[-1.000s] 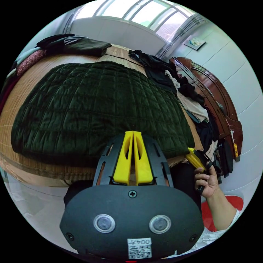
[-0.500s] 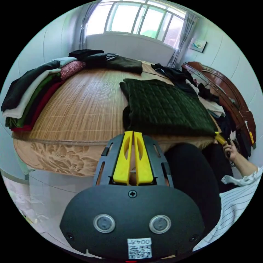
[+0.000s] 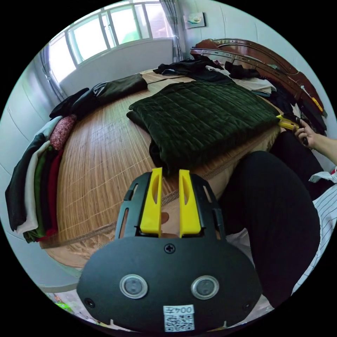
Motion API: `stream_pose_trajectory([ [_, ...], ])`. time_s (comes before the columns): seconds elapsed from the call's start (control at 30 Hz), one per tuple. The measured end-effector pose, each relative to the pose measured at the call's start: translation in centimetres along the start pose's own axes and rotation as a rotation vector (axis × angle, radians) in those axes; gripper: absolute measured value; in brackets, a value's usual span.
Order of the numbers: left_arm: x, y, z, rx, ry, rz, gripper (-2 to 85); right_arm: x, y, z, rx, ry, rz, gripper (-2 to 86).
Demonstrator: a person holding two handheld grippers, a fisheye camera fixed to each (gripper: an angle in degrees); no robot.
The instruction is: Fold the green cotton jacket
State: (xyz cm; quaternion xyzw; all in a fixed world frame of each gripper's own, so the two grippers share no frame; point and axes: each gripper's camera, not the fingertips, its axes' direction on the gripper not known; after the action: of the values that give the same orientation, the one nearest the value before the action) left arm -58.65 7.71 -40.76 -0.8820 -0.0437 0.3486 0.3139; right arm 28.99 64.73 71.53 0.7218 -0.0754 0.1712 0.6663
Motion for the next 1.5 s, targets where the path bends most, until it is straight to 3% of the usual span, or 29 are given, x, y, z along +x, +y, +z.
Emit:
stream_pose_trajectory([
  [0.3,1.0,0.8,1.3,-0.010,0.014,0.060,2.7,-0.1,-1.3,0.2,0.005,0.075,-0.001,5.6],
  [0.6,-1.1,2.8,-0.3,-0.005,0.042,-0.175,3.4,0.7,-2.6,0.1,0.008,0.042,0.006,6.3],
  [0.7,-2.1,3.0,-3.5,0.085,0.083,-0.321,2.0,1.0,-3.0,0.0,0.012,0.018,0.004,6.6],
  [0.83,2.8,-2.4,-4.8,0.155,0.200,-0.324,1.1,1.9,-3.4,-0.3,0.036,-0.060,0.030,7.5],
  [1.07,16.1,-13.6,3.9,0.041,0.280,-0.147,0.9,3.3,-4.1,-1.0,0.092,-0.195,0.039,12.6],
  [1.5,27.2,-18.5,14.2,-0.226,0.186,-0.015,0.1,-0.5,-5.9,3.0,0.103,0.003,-0.046,13.7],
])
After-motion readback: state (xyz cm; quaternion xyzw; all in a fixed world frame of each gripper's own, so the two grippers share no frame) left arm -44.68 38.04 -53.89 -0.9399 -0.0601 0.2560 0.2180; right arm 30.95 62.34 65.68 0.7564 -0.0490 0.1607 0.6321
